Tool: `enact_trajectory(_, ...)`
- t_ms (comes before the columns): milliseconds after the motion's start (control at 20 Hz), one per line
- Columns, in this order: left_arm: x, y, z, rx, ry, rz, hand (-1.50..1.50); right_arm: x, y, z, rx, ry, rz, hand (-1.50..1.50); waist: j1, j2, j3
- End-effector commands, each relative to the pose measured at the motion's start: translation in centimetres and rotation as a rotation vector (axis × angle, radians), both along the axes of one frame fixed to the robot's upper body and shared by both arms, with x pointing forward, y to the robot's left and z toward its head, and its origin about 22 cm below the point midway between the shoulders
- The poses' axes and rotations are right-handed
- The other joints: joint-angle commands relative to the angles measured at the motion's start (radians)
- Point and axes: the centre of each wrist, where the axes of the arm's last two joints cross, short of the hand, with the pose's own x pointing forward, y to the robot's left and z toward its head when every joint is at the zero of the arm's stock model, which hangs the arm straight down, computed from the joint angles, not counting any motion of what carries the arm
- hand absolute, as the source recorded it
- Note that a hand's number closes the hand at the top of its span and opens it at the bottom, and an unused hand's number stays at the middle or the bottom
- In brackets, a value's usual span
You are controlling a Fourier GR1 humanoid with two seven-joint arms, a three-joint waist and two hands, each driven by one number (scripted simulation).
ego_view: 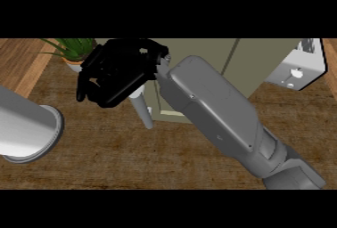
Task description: Pick up the wine, place it into the cabinet and close the cabinet
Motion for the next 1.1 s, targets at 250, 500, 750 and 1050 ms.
enact_trajectory(250,0.7,1.2,0.1,-0.014,-0.074,-0.009,-1.5,3.6,-2.7,-1.0,0.068,0.08,-0.073,1.5,-0.017,0.005,0.003)
enact_trajectory(500,1.3,1.2,1.5,-0.018,-0.087,-0.019,-1.5,5.0,-5.6,-1.1,0.099,0.02,-0.222,1.5,-0.008,0.01,0.003)
enact_trajectory(750,1.1,1.0,1.0,0.01,-0.059,-0.022,-1.5,5.6,-7.9,-0.1,0.144,-0.058,-0.378,1.5,-0.022,0.011,0.002)
enact_trajectory(1050,1.4,0.2,1.0,0.007,-0.069,-0.046,-1.5,5.6,-8.7,-0.9,0.185,-0.073,-0.398,1.5,-0.031,0.012,0.002)
